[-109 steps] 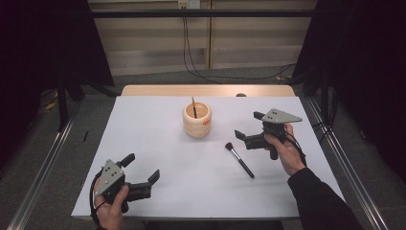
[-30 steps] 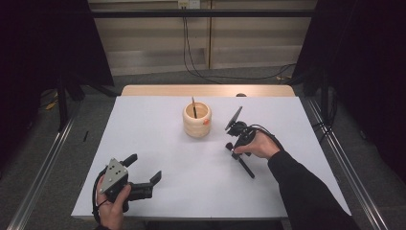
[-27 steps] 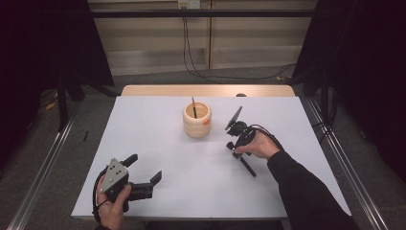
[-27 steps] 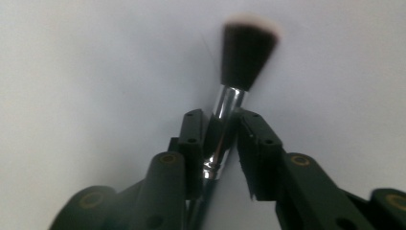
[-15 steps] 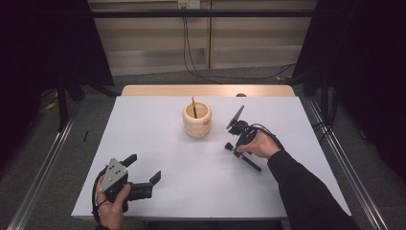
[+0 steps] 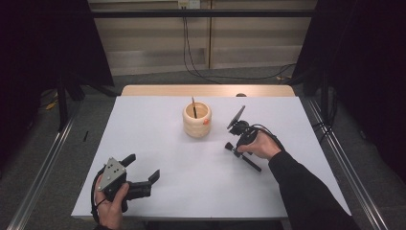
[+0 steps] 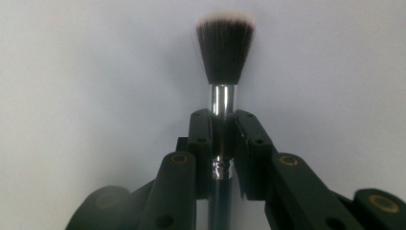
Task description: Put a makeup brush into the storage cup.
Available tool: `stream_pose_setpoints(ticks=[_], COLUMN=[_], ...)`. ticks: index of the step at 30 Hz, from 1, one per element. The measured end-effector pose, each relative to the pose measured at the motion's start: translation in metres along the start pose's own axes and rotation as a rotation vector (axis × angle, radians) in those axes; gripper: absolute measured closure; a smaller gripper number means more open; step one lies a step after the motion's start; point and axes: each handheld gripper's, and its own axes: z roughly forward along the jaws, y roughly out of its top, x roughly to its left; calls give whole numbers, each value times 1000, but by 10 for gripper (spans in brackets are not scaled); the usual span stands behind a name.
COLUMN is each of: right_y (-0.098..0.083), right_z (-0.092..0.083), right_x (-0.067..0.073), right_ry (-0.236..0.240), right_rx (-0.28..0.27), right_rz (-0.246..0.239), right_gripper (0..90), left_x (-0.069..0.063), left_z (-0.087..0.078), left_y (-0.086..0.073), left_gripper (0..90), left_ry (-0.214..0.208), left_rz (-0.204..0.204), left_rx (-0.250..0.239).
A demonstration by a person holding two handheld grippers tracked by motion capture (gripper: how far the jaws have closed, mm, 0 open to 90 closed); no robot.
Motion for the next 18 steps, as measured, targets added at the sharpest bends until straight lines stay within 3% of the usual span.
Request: stream_pose_setpoints(ticks=[18], right_y=[-8], right_z=[-10], right_x=[-2], right_ry=[40], right_rx=[-48], right_rz=[-1], right_gripper=[783], left_x=[0], left_z=[1], left_y=[0], left_gripper=[11], left_ry=[-5], left_rz=[9], left_rx=[5])
